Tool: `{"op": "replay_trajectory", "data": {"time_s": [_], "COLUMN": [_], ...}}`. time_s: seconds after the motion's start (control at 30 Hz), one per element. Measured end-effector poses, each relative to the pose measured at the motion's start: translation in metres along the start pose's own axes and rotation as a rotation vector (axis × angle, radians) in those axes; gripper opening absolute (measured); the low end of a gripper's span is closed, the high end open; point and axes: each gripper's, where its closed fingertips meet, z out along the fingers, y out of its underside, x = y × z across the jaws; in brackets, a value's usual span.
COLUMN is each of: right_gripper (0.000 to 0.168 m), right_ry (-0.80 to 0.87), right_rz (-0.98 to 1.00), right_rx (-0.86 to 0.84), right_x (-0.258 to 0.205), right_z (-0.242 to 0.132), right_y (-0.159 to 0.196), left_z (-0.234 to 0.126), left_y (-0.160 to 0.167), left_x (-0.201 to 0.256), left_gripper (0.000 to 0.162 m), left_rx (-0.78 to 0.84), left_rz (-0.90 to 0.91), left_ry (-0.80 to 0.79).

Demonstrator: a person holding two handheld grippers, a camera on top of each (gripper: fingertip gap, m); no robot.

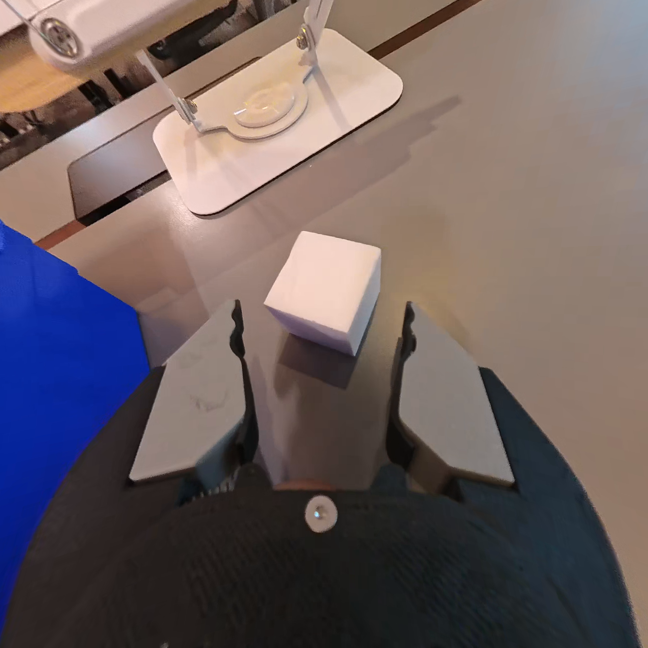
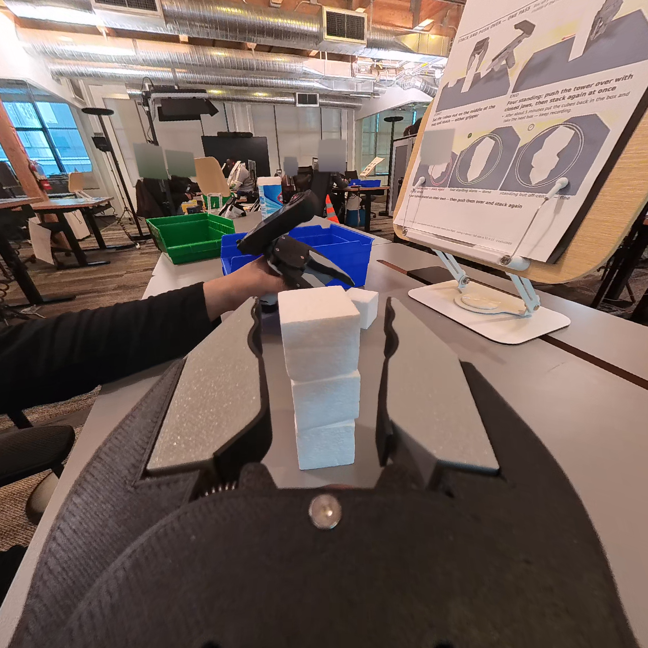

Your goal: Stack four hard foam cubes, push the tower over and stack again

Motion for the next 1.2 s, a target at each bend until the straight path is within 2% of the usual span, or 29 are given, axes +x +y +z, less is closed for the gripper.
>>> {"op": "replay_trajectory", "data": {"time_s": [0.23, 0.3, 0.33, 0.57, 0.73, 0.97, 1.2], "right_gripper": [0.068, 0.068, 0.068, 0.067, 0.067, 0.066, 0.065], "right_ry": [-0.008, -0.008, -0.007, -0.004, -0.002, 0.013, 0.013], "right_rz": [-0.005, -0.005, -0.004, 0.001, 0.000, -0.005, -0.013], "right_rx": [-0.022, -0.025, -0.025, -0.026, -0.024, 0.006, 0.054], "right_x": [-0.003, -0.003, -0.002, -0.001, -0.001, 0.003, 0.002], "right_z": [0.003, 0.004, 0.004, 0.003, 0.003, -0.002, -0.008], "right_y": [0.005, 0.006, 0.006, 0.006, 0.006, -0.001, -0.011], "left_z": [0.015, 0.018, 0.018, 0.009, -0.004, -0.062, -0.140], "left_y": [0.015, 0.019, 0.019, 0.010, -0.010, -0.065, -0.090], "left_x": [0.006, 0.010, 0.013, 0.018, 0.030, 0.091, 0.152], "left_gripper": [0.090, 0.074, 0.056, 0.055, 0.055, 0.055, 0.055], "left_rx": [-0.053, -0.081, -0.079, -0.044, 0.041, 0.326, 0.569], "left_rz": [-0.032, -0.035, -0.033, -0.020, -0.009, 0.003, 0.131], "left_ry": [0.064, 0.093, 0.111, 0.132, 0.179, 0.543, 0.915]}}
